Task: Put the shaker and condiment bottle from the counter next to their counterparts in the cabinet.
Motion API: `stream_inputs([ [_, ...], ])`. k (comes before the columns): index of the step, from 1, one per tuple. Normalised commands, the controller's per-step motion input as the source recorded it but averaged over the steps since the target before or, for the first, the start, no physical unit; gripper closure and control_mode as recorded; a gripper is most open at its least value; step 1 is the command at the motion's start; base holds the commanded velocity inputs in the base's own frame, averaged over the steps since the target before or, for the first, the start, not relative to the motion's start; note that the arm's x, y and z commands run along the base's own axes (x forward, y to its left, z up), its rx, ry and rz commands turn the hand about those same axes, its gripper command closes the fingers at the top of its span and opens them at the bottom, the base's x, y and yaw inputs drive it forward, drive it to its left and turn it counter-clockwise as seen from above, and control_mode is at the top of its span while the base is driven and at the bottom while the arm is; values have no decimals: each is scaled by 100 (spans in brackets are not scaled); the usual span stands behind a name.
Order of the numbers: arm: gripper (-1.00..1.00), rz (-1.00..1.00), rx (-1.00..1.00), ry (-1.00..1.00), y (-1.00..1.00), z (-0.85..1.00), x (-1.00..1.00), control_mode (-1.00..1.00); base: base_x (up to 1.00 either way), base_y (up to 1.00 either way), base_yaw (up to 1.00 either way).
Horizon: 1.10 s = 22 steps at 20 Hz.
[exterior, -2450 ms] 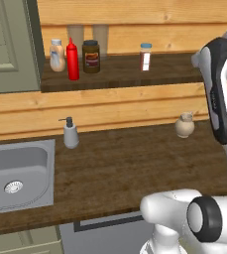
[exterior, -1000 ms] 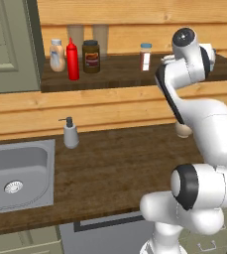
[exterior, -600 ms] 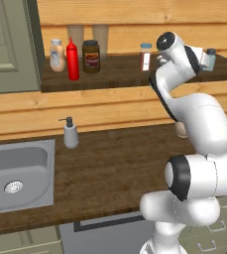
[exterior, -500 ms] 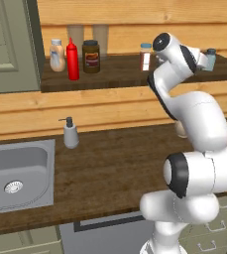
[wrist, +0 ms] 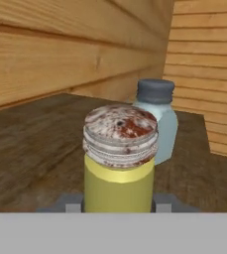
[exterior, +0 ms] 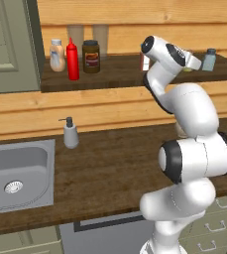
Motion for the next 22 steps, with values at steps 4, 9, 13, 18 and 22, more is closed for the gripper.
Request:
stream_inputs([
  [4,100,-11,0,-7,-32,-13,30,-100,0,0,0],
  [9,100,-10,2,-2,-21,-24,43,-100,0,0,0],
  [13,100,-11,8,0,-35,-28,41,-100,0,0,0],
  [18,100,-11,5,0,-48,-16,36,-100,0,0,0],
  [22,100,-10,0,0,-51,-20,42,-100,0,0,0],
])
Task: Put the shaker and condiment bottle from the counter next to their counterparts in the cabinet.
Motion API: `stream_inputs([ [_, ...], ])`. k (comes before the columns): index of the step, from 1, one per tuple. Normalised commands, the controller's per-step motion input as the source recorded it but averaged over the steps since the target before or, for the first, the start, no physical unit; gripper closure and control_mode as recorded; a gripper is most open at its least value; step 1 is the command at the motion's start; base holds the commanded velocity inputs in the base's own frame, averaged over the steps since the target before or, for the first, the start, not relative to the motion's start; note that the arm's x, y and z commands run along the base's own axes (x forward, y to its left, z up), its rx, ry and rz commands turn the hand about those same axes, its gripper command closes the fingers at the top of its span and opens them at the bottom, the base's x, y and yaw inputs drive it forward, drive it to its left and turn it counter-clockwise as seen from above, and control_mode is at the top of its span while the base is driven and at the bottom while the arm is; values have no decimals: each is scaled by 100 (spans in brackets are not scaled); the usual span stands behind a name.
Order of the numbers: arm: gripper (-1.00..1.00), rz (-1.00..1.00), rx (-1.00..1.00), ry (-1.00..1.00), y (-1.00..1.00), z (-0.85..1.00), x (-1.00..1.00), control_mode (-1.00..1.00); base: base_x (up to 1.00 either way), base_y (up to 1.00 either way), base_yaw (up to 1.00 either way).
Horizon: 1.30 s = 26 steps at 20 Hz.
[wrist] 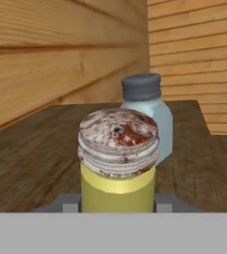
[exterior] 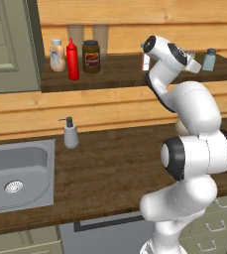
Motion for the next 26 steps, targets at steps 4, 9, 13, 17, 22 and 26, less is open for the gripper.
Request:
stream_inputs([
  [4,100,-10,1,0,-54,-23,53,-100,0,0,0],
  [9,100,-10,4,0,-57,-27,48,-100,0,0,0],
  [13,100,-9,8,0,-65,-29,36,-100,0,0,0],
  [17,100,-5,8,0,-68,-33,42,-100,0,0,0],
  [22,-100,-3,7,0,-57,-44,50,-100,0,0,0],
  [26,-100,-1,2,0,-17,-34,16,-100,0,0,0],
])
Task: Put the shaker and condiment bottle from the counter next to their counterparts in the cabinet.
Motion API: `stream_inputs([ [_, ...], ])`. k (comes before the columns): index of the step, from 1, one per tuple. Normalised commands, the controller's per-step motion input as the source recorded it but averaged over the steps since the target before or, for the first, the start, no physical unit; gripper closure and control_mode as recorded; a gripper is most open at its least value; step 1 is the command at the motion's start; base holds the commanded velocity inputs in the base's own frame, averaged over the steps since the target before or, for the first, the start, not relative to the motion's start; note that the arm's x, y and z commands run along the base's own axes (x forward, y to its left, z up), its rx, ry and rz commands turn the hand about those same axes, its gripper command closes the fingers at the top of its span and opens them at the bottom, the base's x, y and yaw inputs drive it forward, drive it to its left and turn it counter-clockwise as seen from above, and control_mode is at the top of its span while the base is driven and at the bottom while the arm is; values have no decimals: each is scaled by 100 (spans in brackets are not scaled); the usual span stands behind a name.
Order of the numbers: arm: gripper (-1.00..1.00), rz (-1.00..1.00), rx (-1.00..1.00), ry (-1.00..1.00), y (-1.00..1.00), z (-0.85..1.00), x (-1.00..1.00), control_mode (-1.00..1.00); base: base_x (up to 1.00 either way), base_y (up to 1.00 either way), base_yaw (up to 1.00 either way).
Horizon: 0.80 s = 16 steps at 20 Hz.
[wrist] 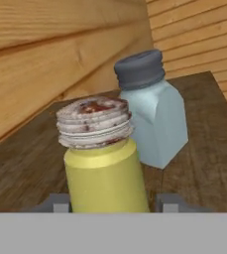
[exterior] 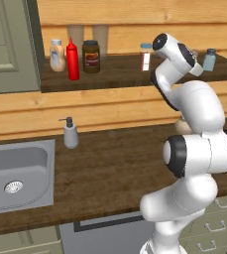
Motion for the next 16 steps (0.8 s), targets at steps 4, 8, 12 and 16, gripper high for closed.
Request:
stream_inputs([
  [4,-100,0,0,0,19,-3,0,-100,0,0,0],
  [8,-100,6,-5,0,60,0,-14,-100,0,0,0],
  [12,-100,5,-6,0,73,2,-62,-100,0,0,0],
  [16,-100,1,-4,-6,64,22,-97,-100,0,0,0],
])
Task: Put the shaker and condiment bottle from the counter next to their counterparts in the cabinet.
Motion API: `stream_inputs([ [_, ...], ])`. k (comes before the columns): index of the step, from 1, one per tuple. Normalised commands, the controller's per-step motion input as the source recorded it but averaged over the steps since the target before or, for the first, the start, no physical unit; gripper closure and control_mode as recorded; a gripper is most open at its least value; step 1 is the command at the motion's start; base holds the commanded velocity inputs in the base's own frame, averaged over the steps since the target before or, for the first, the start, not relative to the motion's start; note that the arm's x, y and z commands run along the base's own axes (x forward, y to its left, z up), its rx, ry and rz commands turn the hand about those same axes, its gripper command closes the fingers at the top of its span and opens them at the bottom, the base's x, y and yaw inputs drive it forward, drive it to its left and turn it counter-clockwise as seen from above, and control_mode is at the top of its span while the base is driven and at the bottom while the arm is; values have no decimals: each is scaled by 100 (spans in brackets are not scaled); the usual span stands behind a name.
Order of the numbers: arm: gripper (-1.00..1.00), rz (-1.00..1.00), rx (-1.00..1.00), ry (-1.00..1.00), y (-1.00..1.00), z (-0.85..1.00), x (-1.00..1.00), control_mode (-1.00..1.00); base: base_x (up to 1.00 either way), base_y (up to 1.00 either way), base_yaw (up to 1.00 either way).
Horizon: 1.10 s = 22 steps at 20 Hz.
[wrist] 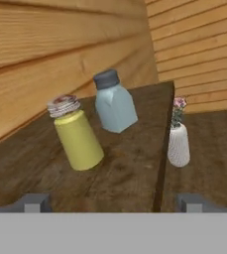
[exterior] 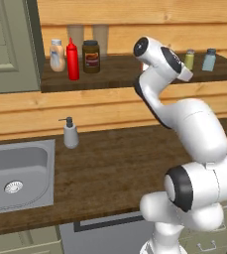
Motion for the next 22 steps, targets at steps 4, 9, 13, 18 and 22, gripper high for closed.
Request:
stream_inputs([
  [4,-100,1,-2,-8,43,24,-97,-100,0,0,0],
  [9,-100,6,0,-3,41,3,-94,-100,0,0,0],
  [13,-100,12,0,0,40,0,-67,-100,0,0,0],
  [18,-100,23,0,-1,58,-3,-68,-100,0,0,0],
  [22,-100,28,0,-4,73,-9,-80,-100,0,0,0],
])
